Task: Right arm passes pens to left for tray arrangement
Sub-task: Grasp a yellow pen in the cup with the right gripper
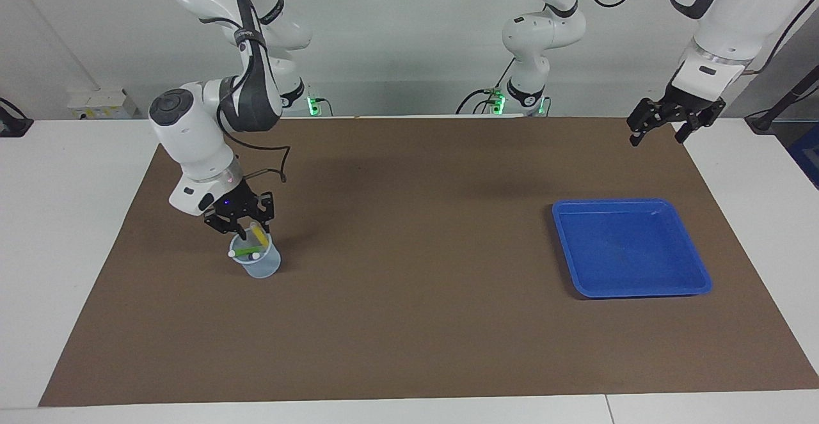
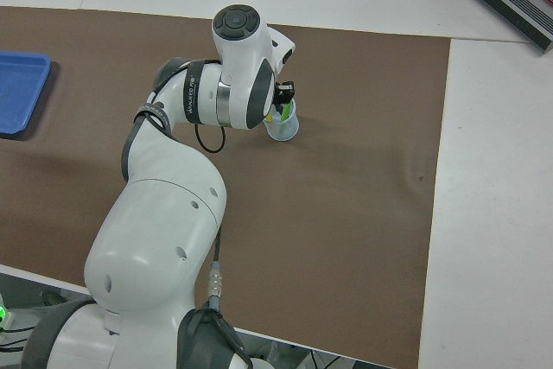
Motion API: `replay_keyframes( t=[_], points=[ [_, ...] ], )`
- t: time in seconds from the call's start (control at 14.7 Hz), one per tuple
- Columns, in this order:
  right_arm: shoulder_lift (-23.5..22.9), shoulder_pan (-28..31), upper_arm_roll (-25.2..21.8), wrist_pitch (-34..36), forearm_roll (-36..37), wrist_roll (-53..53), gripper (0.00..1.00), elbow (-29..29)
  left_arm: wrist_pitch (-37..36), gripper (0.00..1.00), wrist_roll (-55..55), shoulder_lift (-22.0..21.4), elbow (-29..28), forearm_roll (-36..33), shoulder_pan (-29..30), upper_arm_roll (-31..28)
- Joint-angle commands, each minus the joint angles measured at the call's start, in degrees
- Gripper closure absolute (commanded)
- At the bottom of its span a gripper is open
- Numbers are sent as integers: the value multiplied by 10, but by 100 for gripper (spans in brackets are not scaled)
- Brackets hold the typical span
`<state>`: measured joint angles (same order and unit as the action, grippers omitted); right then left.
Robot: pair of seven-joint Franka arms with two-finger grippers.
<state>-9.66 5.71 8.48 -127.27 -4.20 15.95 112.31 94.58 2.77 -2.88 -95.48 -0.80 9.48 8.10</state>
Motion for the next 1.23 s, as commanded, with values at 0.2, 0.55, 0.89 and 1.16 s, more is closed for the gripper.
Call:
replay_keyframes(
  t=[0.2,0.55,0.89,1.16],
  points=[
    [-2,7,4,7,-12,16,49,1,-2,0,4,-12,-10,-10,4,1],
    [-1,9,4,11,-12,30,72,0,-3,0,3,-13,-10,-10,3,1],
    [1,15,4,11,-13,47,93,5,-3,0,0,-13,-10,-10,2,1],
    [1,15,4,11,-13,47,100,5,-3,0,1,-13,-10,-10,3,1]
  ],
)
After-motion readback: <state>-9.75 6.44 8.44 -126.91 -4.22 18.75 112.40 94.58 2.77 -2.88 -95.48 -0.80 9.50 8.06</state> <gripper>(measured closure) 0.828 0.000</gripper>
